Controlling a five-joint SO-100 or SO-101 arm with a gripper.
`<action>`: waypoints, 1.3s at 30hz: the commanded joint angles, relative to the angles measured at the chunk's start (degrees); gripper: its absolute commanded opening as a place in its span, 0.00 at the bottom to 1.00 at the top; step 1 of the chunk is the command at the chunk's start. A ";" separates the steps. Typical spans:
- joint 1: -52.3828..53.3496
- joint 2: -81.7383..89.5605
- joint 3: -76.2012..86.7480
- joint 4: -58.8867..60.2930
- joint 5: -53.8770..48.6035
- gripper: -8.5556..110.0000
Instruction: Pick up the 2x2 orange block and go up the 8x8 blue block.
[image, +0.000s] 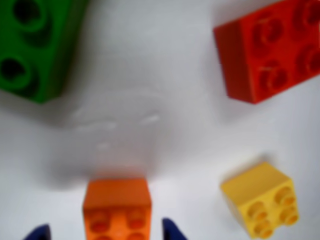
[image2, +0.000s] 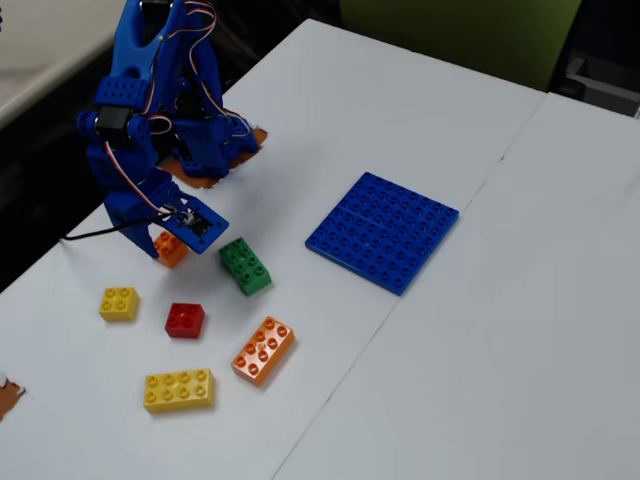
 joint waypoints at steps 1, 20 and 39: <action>0.44 0.18 0.53 -1.41 0.35 0.30; 2.90 -1.67 2.11 -3.16 0.44 0.30; 1.32 -1.49 4.57 -6.15 3.08 0.09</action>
